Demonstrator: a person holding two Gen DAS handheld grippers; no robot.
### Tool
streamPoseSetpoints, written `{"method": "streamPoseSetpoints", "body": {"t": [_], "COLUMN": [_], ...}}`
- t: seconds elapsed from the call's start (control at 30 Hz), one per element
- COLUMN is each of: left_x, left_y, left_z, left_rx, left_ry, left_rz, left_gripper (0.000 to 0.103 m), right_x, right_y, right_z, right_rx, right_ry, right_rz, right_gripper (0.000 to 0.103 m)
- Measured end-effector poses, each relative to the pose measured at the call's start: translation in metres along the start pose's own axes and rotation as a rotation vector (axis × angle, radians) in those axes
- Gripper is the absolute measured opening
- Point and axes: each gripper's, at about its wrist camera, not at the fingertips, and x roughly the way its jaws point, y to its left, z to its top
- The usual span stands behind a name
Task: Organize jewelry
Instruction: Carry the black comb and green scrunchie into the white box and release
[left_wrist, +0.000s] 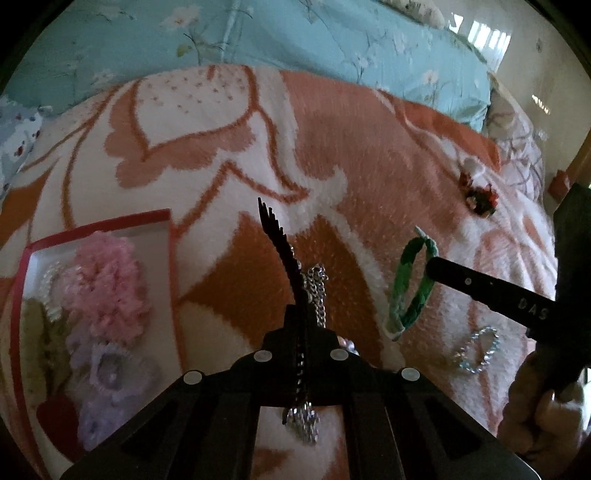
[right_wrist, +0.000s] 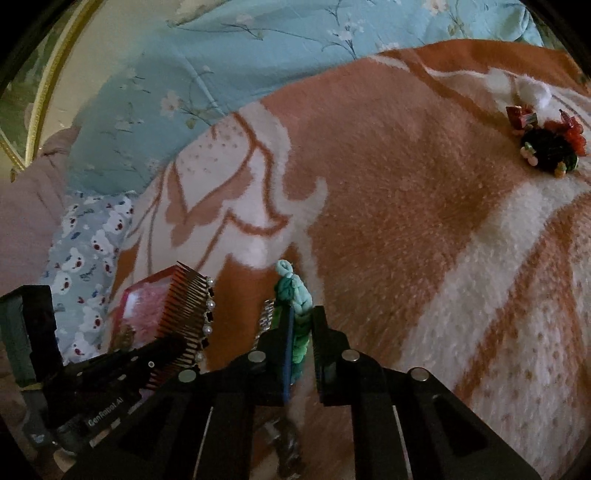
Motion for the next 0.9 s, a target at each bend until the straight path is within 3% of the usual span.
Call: {"method": "streamPoseSetpoints", "body": {"t": [0.47,0.9], "left_x": [-0.090,-0.162], "left_y": [0.029,0.075], "left_z": [-0.044,-0.098], "left_rx": [-0.089,-0.172], "left_ry": [-0.106,-0.162], "left_rz": [-0.035,-0.002], "left_gripper": [0.001,0.001], "right_x": [-0.033,-0.024], "right_y": [0.044,0.098], "right_z": [-0.023,-0.055], "right_rx": [-0.060,-0.136], "right_ry": [-0.018,0.052], "right_rz": [0.084,0.176], "right_gripper": [0.009,0.009]}}
